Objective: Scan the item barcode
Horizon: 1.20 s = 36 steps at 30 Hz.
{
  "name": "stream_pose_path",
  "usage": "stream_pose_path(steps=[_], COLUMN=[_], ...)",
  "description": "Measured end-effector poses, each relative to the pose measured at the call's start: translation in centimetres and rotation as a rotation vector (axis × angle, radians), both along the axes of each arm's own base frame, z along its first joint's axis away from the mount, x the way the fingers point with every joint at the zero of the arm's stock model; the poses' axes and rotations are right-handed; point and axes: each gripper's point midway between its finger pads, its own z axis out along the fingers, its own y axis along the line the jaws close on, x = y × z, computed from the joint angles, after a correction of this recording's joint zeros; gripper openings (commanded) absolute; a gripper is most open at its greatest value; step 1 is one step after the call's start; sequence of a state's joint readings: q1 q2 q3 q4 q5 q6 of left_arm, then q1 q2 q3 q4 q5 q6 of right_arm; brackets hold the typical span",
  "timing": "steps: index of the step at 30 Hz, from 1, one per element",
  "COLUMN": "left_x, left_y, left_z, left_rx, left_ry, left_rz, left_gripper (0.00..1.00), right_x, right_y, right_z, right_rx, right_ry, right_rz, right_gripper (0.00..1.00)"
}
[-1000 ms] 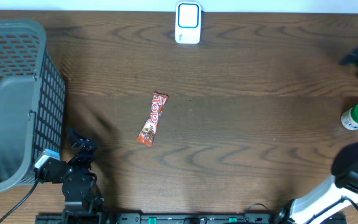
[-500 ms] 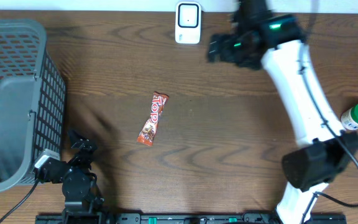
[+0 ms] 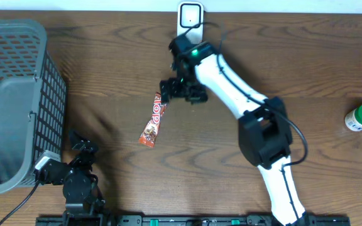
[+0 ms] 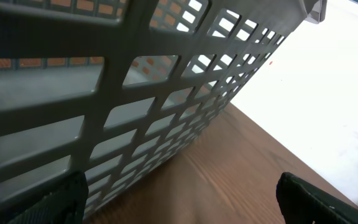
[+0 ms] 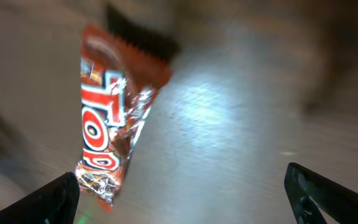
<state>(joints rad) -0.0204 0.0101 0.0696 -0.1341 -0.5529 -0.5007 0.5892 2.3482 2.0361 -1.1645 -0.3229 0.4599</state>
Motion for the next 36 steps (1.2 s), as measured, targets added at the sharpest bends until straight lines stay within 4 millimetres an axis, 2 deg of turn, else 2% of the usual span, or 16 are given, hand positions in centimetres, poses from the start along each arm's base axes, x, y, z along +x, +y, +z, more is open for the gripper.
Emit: stream_pose_path(steps=[6, 9, 13, 14, 16, 19, 22, 24, 29, 31, 36], left_x=[0.0, 0.0, 0.0, 0.0, 0.0, 0.0, 0.0, 0.0, 0.0, 0.0, 0.0], left_y=[0.0, 0.0, 0.0, 0.0, 0.0, 0.0, 0.0, 0.0, 0.0, 0.0, 0.0], left_z=[0.0, 0.0, 0.0, 0.0, 0.0, 0.0, 0.0, 0.0, 0.0, 0.0, 0.0], left_rx=[0.0, 0.0, 0.0, 0.0, 0.0, 0.0, 0.0, 0.0, 0.0, 0.0, 0.0], left_ry=[0.0, 0.0, 0.0, 0.0, 0.0, 0.0, 0.0, 0.0, 0.0, 0.0, 0.0], left_rz=[0.0, 0.0, 0.0, 0.0, 0.0, 0.0, 0.0, 0.0, 0.0, 0.0, 0.0], left_gripper=[0.97, 0.97, 0.97, 0.97, 0.97, 0.97, 0.97, 0.97, 0.97, 0.97, 0.97], right_x=[-1.5, -1.5, -1.5, -1.6, -1.1, -0.7, -0.4, -0.4, -0.6, -1.4, -3.1], right_y=[3.9, 5.6, 5.6, 5.4, 5.4, 5.1, 4.8, 4.9, 4.6, 4.1, 3.7], right_z=[-0.1, -0.3, -2.2, -3.0, -3.2, -3.7, -4.1, -4.2, -4.1, -4.0, -2.9], right_rx=[0.036, 0.062, 0.034, 0.017, 0.008, -0.018, -0.037, -0.035, -0.035, -0.027, 0.147], right_ry=[-0.033, -0.058, -0.037, -0.029, -0.036, -0.051, -0.059, -0.059, -0.037, 0.009, 0.097], right_rz=[0.045, 0.045, 0.02, 0.014, 0.001, -0.014, -0.022, -0.024, -0.025, 0.002, 0.224], right_gripper=[0.99, 0.99, 0.97, 0.94, 0.79, 0.37, 0.11, 0.01, 0.01, 0.01, 0.01])
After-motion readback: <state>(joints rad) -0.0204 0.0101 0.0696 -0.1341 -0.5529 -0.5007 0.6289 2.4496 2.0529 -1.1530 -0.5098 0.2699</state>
